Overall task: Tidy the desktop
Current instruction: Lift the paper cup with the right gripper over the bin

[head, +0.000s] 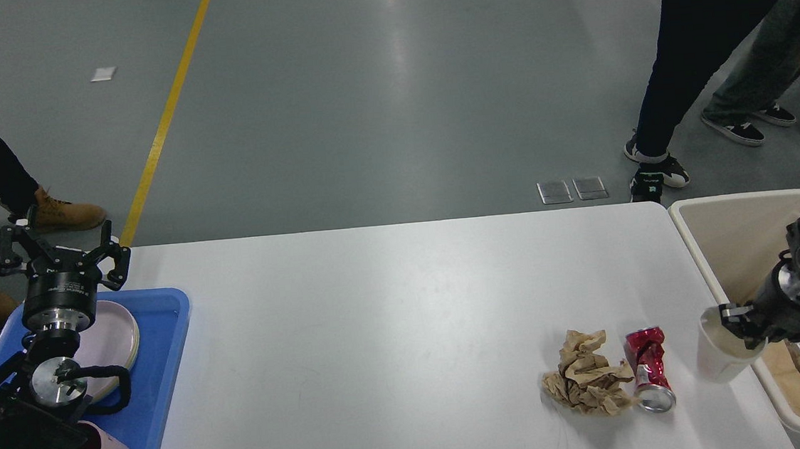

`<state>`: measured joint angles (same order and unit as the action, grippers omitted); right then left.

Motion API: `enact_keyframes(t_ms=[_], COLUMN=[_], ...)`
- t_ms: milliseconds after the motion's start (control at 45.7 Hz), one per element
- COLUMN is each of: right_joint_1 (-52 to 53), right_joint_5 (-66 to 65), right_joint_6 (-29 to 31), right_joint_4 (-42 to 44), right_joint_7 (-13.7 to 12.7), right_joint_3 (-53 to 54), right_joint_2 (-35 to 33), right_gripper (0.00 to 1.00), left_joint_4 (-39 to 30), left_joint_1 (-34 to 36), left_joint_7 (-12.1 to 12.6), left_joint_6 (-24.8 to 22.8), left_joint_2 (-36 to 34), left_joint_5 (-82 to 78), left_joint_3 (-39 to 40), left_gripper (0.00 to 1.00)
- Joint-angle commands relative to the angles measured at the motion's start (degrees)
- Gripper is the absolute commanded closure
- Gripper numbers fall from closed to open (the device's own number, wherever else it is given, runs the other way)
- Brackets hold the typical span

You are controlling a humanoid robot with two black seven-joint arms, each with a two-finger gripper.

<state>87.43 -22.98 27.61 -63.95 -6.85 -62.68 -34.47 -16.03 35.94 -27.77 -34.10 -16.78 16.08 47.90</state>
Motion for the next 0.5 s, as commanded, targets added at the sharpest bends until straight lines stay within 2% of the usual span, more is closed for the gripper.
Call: enact_keyframes(t_ms=[0, 175, 307, 482], right_joint_1=[9.67, 25.49, 35.52, 43.26], right_joint_5=[-0.40, -0.31, -0.14, 0.04], right_joint_6=[11.47, 27.39, 27.39, 27.39], right_joint_4=[-0.21, -0.30, -0.56, -0.65], right_joint_7=[0.00, 0.00, 0.09, 0.17], right_joint_3=[-0.95, -4.46, -5.96, -4.99], right_joint_2=[-3.41, -4.82, -4.82, -2.54], right_gripper=[1.00, 1.00, 1.00, 1.00], left_joint_4=[-0.06, 0.03, 0.03, 0.03], left_joint_1=[0.00, 0.00, 0.00, 0.00], left_joint_7=[0.00, 0.00, 0.00, 0.00], left_joint_6=[0.00, 0.00, 0.00, 0.00], left_joint_2=[0.00, 0.00, 0.00, 0.00], left_joint_5=[0.00, 0.00, 0.00, 0.00], left_joint_3=[0.00, 0.00, 0.00, 0.00], left_gripper=[0.04, 0.04, 0.04, 0.04])
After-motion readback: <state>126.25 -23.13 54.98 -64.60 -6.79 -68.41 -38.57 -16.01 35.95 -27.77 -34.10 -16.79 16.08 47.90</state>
